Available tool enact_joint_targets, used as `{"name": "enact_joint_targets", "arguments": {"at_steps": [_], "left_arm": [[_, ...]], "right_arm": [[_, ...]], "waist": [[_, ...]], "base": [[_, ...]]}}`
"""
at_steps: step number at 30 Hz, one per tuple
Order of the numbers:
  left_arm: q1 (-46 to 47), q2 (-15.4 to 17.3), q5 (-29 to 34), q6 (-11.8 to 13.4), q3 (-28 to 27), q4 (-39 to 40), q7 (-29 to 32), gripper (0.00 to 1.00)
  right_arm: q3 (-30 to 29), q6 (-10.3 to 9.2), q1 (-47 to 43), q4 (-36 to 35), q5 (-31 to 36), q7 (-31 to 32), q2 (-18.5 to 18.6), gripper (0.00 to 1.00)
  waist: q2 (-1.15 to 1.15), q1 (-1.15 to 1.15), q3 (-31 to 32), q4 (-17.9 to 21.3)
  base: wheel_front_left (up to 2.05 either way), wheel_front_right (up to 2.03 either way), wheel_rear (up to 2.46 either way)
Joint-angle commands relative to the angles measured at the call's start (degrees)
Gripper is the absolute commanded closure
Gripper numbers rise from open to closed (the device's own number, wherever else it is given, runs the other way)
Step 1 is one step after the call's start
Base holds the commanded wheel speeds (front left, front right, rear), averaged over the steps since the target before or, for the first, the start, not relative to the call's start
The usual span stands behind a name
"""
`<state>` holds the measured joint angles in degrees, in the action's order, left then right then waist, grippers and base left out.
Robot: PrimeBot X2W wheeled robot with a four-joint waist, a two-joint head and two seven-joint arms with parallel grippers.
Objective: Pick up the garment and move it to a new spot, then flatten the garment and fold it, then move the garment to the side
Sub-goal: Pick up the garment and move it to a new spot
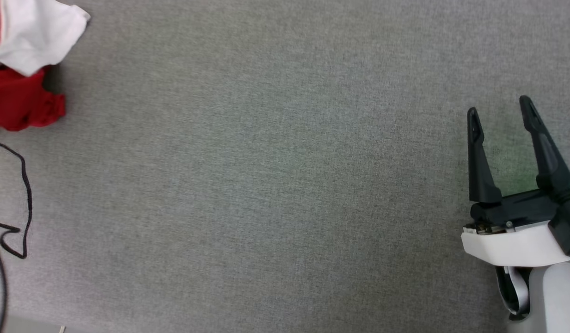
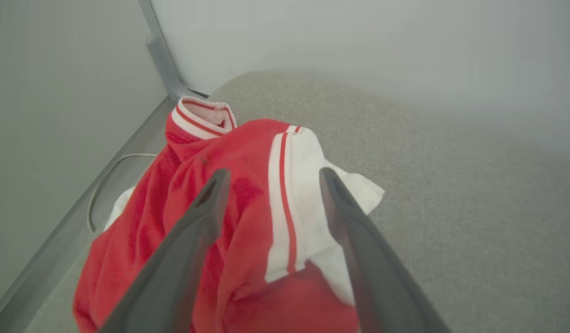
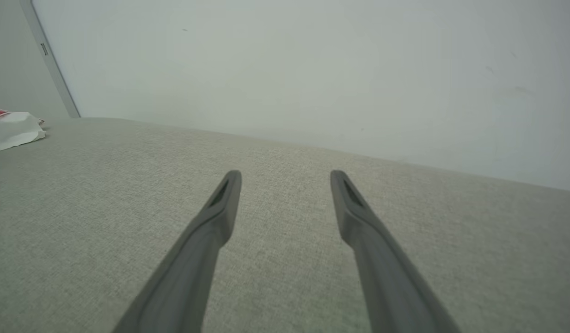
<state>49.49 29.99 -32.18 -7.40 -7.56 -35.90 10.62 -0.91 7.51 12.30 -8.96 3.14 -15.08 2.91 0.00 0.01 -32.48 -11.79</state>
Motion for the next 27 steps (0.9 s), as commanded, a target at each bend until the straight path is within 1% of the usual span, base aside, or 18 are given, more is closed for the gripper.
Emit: {"name": "enact_joint_targets", "arguments": {"at_steps": [1, 5, 6, 7, 8, 12, 15, 16, 17, 22, 25, 27], "left_arm": [[1.0, 0.9, -1.6, 0.0, 0.5, -0.7, 2.5, 0.00], [2.7, 4.0, -7.3, 0.0, 1.6, -3.4, 13.3, 0.00], [3.1, 5.2, -9.5, 0.0, 2.8, -4.7, 19.0, 0.00], [3.1, 7.1, -11.2, 0.0, 5.6, -5.1, 25.0, 0.00], [2.3, 7.4, -14.0, 0.0, 7.9, -6.2, 30.9, 0.00], [1.4, 6.5, -16.5, 0.0, 10.9, -7.5, 35.5, 0.00], [1.3, 6.4, -17.8, 0.0, 12.5, -7.4, 35.2, 0.00], [1.2, 6.6, -18.0, 0.0, 13.2, -7.3, 34.8, 0.54], [1.2, 7.0, -18.2, 0.0, 13.7, -7.3, 34.4, 1.00], [2.9, 10.2, -18.3, 0.0, 15.8, -6.0, 29.8, 1.00], [4.4, 12.3, -18.2, 0.0, 17.8, -3.7, 27.1, 1.00], [5.3, 12.9, -18.8, 0.0, 19.2, -2.2, 25.6, 1.00]], "right_arm": [[-0.1, -0.04, 1.0, -0.5, 0.4, -0.1, -0.1, 0.00], [-0.1, -0.04, 1.6, -1.6, 1.0, -0.1, 0.0, 0.00], [-0.1, -0.04, 2.0, -2.0, 1.1, -0.1, 0.2, 0.00], [-0.2, -0.04, 2.3, -2.7, 1.3, -0.1, 0.4, 0.00], [-0.3, -0.04, 2.6, -3.2, 1.4, -0.1, 0.5, 0.00], [-0.3, -0.04, 2.9, -3.5, 1.5, -0.1, 0.5, 0.00], [-0.2, -0.04, 3.2, -3.5, 1.5, -0.1, 0.4, 0.00], [-0.1, -0.04, 3.3, -3.4, 1.4, -0.1, 0.4, 0.00], [-0.1, -0.04, 3.4, -3.3, 1.2, -0.1, 0.4, 0.00], [-0.1, -0.04, 2.7, -2.7, 0.6, -0.1, 0.2, 0.00], [-0.1, -0.04, 2.2, -2.1, 0.0, -0.1, 0.1, 0.00], [0.2, -0.04, 1.8, -1.6, -0.2, -0.1, 0.0, 0.00]], "waist": [[0.00, -0.01, -1.4, 0.6], [0.00, -0.01, -3.2, 0.9], [0.00, -0.01, -4.0, 1.1], [0.00, -0.01, -5.2, 1.3], [0.00, -0.01, -5.9, 1.5], [0.00, -0.01, -6.6, 1.7], [0.00, -0.01, -6.8, 1.9], [0.00, -0.01, -6.7, 2.0], [0.00, -0.01, -6.6, 2.2], [0.00, -0.01, -4.4, 2.8], [0.00, -0.01, -2.1, 2.9], [0.00, -0.01, -0.4, 3.2]], "base": [[0.00, 0.00, 0.00], [0.00, 0.00, 0.00], [0.00, 0.00, 0.00], [0.00, 0.00, 0.00], [0.00, 0.00, 0.00], [0.00, 0.00, 0.00], [0.00, 0.00, 0.00], [0.00, 0.00, 0.00], [0.00, 0.00, 0.00], [0.00, 0.00, 0.00], [0.00, 0.00, 0.00], [0.00, 0.00, 0.00]]}}
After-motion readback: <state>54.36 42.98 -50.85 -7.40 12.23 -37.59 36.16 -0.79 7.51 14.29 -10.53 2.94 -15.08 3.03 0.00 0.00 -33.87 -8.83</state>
